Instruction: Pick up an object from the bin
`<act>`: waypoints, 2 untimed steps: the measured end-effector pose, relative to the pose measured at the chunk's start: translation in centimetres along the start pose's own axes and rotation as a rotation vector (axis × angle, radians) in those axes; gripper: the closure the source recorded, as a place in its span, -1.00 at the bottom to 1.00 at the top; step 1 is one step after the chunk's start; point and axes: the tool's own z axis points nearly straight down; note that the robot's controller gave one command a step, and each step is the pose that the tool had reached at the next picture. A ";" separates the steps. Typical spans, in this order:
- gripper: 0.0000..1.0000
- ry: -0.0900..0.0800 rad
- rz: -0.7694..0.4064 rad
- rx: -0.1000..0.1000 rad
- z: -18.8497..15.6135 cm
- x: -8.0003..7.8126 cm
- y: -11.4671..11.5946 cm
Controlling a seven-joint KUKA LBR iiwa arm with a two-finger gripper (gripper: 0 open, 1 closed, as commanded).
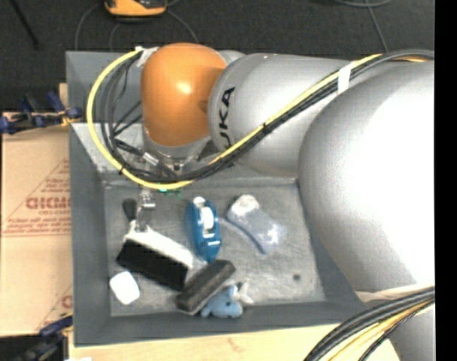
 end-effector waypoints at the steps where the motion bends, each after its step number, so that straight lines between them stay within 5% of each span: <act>1: -1.00 -0.008 0.004 -0.002 -0.5 -0.2 -0.1; 2: -1.00 -0.012 0.100 -0.003 2.8 0.6 -1.5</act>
Offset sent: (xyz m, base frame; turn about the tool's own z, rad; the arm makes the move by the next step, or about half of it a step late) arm -0.0246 -0.0408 -0.0927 0.2713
